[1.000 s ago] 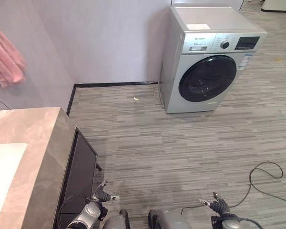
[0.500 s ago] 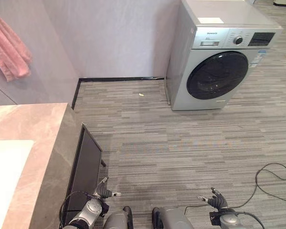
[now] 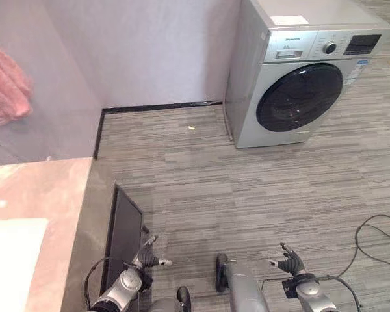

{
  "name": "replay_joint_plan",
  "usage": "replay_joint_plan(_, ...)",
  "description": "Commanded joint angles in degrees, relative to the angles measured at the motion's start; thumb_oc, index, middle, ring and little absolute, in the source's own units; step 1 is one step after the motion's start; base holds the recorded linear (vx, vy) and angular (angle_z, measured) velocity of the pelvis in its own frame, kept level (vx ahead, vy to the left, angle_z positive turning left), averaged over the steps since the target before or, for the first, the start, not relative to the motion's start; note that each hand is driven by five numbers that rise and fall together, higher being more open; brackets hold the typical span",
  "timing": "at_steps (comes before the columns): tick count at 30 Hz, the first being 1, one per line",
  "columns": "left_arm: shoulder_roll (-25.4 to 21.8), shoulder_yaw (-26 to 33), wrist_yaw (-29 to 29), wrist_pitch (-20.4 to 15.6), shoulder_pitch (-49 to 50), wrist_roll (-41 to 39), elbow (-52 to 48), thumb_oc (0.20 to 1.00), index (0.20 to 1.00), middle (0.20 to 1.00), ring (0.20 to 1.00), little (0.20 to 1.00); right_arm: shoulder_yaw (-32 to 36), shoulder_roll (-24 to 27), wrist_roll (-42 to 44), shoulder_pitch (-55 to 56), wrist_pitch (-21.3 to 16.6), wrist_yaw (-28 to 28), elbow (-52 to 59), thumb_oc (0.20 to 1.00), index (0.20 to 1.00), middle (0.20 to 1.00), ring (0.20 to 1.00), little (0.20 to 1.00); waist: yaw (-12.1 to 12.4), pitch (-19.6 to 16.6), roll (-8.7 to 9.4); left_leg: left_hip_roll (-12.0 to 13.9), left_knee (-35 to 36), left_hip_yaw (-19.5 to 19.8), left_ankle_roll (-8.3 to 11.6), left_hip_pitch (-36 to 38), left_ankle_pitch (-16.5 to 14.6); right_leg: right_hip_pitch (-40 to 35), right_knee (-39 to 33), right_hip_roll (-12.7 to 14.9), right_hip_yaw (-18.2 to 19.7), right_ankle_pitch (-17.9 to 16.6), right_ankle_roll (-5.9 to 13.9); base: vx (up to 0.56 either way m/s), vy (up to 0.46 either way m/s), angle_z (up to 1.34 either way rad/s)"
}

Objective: Put brush and paste in cup on sink, flatten towel.

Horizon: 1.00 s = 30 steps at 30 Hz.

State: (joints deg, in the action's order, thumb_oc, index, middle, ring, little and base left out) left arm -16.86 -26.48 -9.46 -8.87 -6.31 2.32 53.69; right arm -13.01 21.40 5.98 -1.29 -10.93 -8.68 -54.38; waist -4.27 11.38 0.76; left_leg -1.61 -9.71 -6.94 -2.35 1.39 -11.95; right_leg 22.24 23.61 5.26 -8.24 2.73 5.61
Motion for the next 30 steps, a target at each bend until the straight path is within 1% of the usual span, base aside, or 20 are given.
replay_joint_plan(1,0.2,2.2,-1.6,-0.3,-3.0,-0.3,1.0,1.000,1.000,1.000,1.000,1.000,0.5,2.2,5.0,-1.1,-1.3,-0.9,1.2,1.000,1.000,1.000,1.000,1.000,0.1,-2.4,1.07,-1.3,-5.7,3.3,0.17,1.1,1.0,-5.6,-2.8,-4.2,2.9,-2.2,-0.03,0.35,-0.323,0.53)
replay_joint_plan(2,2.0,3.6,-2.2,0.4,-3.1,-2.6,3.0,1.000,1.000,1.000,1.000,1.000,1.8,1.7,7.2,1.4,-1.8,-0.6,3.8,1.000,1.000,1.000,1.000,1.000,0.1,-3.3,1.37,1.3,-15.3,3.3,3.40,-1.9,8.2,-10.0,-6.3,-5.3,1.2,-1.3,-2.09,0.33,-0.367,0.52)
replay_joint_plan(3,2.5,3.8,-1.9,0.4,-3.2,-4.6,2.1,1.000,1.000,1.000,1.000,1.000,2.3,2.0,7.4,2.9,-2.0,-0.9,6.7,1.000,1.000,1.000,1.000,1.000,-0.2,-2.8,1.93,2.9,-23.2,2.5,4.77,-5.1,12.3,-11.4,-7.0,-5.2,0.4,-1.2,-3.13,0.33,-0.367,0.55)
replay_joint_plan(5,2.6,3.2,-2.3,0.3,-4.2,-5.6,1.0,1.000,1.000,1.000,1.000,1.000,2.1,2.6,7.6,3.5,-1.8,-1.4,8.6,1.000,1.000,1.000,1.000,1.000,0.1,-1.4,3.19,4.6,-29.3,0.2,5.43,-10.3,14.6,-13.8,-8.7,-4.3,-0.6,-0.3,-4.54,0.18,-0.258,0.59)
replay_joint_plan(6,2.9,2.8,-2.4,0.2,-5.1,-6.0,0.6,1.000,1.000,1.000,1.000,1.000,1.6,2.7,7.2,3.4,-1.6,-1.4,8.8,1.000,1.000,1.000,1.000,1.000,0.6,-0.9,3.34,5.0,-29.0,-1.0,5.29,-12.5,14.1,-15.1,-9.5,-4.2,-1.0,0.2,-4.80,0.26,-0.254,0.51)
replay_joint_plan(8,2.9,2.9,-3.2,0.8,-5.6,-5.1,0.4,1.000,1.000,1.000,1.000,1.000,0.8,3.1,5.4,3.4,-1.0,-1.7,9.6,1.000,1.000,1.000,1.000,1.000,2.1,-0.3,3.19,4.5,-24.6,-3.5,4.83,-17.6,12.0,-18.1,-10.8,-4.2,-1.5,1.5,-4.30,0.28,-0.108,0.38)
replay_joint_plan(10,2.9,3.7,-3.9,0.8,-5.6,-5.1,0.8,1.000,1.000,1.000,1.000,1.000,0.8,3.1,4.4,3.4,-0.8,-1.9,9.6,1.000,1.000,1.000,1.000,1.000,3.1,-0.9,3.04,5.8,-16.1,-6.0,4.25,-20.3,12.8,-20.3,-12.2,-4.6,-2.0,2.5,-3.56,0.36,-0.043,0.29)
replay_joint_plan(12,2.8,4.1,-4.2,0.8,-5.7,-4.0,1.5,1.000,1.000,1.000,1.000,1.000,0.9,3.4,3.0,3.1,-0.8,-2.4,8.5,1.000,1.000,1.000,1.000,1.000,4.0,-1.4,1.64,8.7,-0.4,-10.6,6.27,-21.2,18.8,-24.9,-13.1,-5.8,-1.8,5.6,-2.42,0.63,0.066,0.03)
replay_joint_plan(14,2.3,4.8,-4.0,0.9,-5.5,-4.3,1.2,1.000,1.000,1.000,1.000,1.000,0.6,3.7,1.6,2.7,-0.4,-2.3,8.6,1.000,1.000,1.000,1.000,1.000,4.6,-1.8,1.53,10.2,2.0,-13.1,6.04,-20.4,21.9,-26.8,-12.2,-5.8,-1.8,6.2,-2.35,0.54,0.078,-0.06)
replay_joint_plan(16,1.5,5.4,-3.6,0.7,-4.4,-4.9,0.9,1.000,1.000,1.000,1.000,1.000,-0.2,3.0,0.9,2.3,0.0,-1.5,7.9,1.000,1.000,1.000,1.000,1.000,5.0,-3.1,2.07,8.2,0.0,-9.7,4.23,-19.3,19.3,-27.5,-10.3,-4.5,-0.5,6.8,-1.16,0.46,0.123,-0.27)
replay_joint_plan(17,1.5,5.7,-3.5,0.7,-4.1,-4.8,1.0,1.000,1.000,1.000,1.000,1.000,-0.4,2.5,0.7,1.7,-0.1,-1.2,6.6,1.000,1.000,1.000,1.000,1.000,5.7,-3.7,2.64,5.8,-1.4,-7.9,2.95,-19.2,17.8,-27.6,-7.7,-3.4,0.4,5.1,-0.18,0.30,0.113,-0.39)
replay_joint_plan(20,1.2,6.0,-3.6,0.7,-3.7,-4.7,0.8,1.000,1.000,1.000,1.000,1.000,-0.3,1.8,1.0,1.7,-0.1,-0.7,6.5,1.000,1.000,1.000,1.000,1.000,5.8,-4.2,3.35,4.8,-2.1,-8.7,1.61,-18.8,16.2,-27.0,-3.2,-2.1,0.9,1.1,1.36,0.31,0.169,-0.41)
replay_joint_plan(21,0.7,5.8,-3.3,0.9,-3.2,-4.0,0.2,1.000,1.000,1.000,1.000,1.000,-0.1,0.9,0.8,1.6,0.1,-0.6,5.4,1.000,1.000,1.000,1.000,1.000,5.8,-4.7,4.05,2.3,-3.0,-9.8,-0.77,-16.4,13.1,-25.5,4.5,0.8,1.3,-7.3,3.89,0.39,0.269,-0.58)
replay_joint_plan(22,0.6,5.5,-3.0,1.1,-3.2,-3.7,-0.1,1.000,1.000,1.000,1.000,1.000,-0.2,0.6,0.6,1.8,0.3,-0.5,5.2,1.000,1.000,1.000,1.000,1.000,5.8,-4.8,3.75,1.3,-2.6,-9.7,-1.78,-14.9,12.3,-24.3,9.3,2.0,1.6,-11.3,4.06,0.40,0.270,-0.45)
replay_joint_plan(23,0.6,5.5,-3.0,1.1,-3.2,-3.7,-0.1,1.000,1.000,1.000,1.000,1.000,-0.2,0.6,0.6,1.8,0.3,-0.5,5.2,1.000,1.000,1.000,1.000,1.000,5.8,-4.8,3.80,1.3,-2.6,-9.8,-1.81,-14.9,12.3,-24.2,9.4,2.0,1.7,-11.3,4.09,0.37,0.295,-0.14)
replay_joint_plan(24,0.0,4.7,-2.6,1.2,-3.3,-2.8,-1.6,1.000,1.000,1.000,1.000,1.000,-0.1,0.3,0.4,2.0,0.7,-0.3,5.5,1.000,1.000,1.000,1.000,1.000,4.6,-3.6,2.54,-0.1,-1.6,-8.0,-3.37,-11.3,11.0,-19.6,18.1,2.7,2.3,-15.9,3.82,0.38,0.269,0.10)
replay_joint_plan(27,-0.5,4.0,-2.4,1.4,-3.1,-1.7,-2.5,1.000,1.000,1.000,1.000,1.000,-0.2,0.1,0.5,1.9,0.4,-0.5,5.3,1.000,1.000,1.000,1.000,1.000,3.7,-3.2,1.07,-0.8,-0.3,-5.5,-4.13,-8.8,9.9,-14.6,22.0,-0.3,3.7,-13.2,3.21,0.36,0.153,0.66)
replay_joint_plan(28,-0.8,4.5,-3.2,1.2,-3.8,-1.9,-2.2,1.000,1.000,1.000,1.000,1.000,-0.9,0.1,0.3,2.4,0.1,0.4,6.7,1.000,1.000,1.000,1.000,1.000,2.3,-2.1,0.89,-1.9,1.7,-3.9,-3.80,-5.1,8.9,-9.5,18.2,1.1,2.2,-8.6,1.86,0.36,0.064,0.80)
replay_joint_plan(29,-0.7,4.6,-3.3,1.2,-4.2,-2.1,-1.5,1.000,1.000,1.000,1.000,1.000,-1.5,0.2,-0.1,2.3,0.0,0.9,7.0,1.000,1.000,1.000,1.000,1.000,1.9,-2.0,0.70,-1.8,2.1,-3.5,-3.34,-3.9,8.3,-8.5,14.5,2.6,0.0,-6.8,1.13,0.49,0.017,0.72)
replay_joint_plan(30,-0.6,4.7,-3.2,1.2,-4.6,-2.3,-1.0,1.000,1.000,1.000,1.000,1.000,-2.0,0.5,-0.6,2.3,0.1,1.1,7.3,1.000,1.000,1.000,1.000,1.000,1.3,-1.7,0.77,-2.2,2.2,-1.9,-2.77,-2.9,7.7,-6.7,11.0,1.9,0.5,-5.2,0.80,0.41,-0.126,0.79)
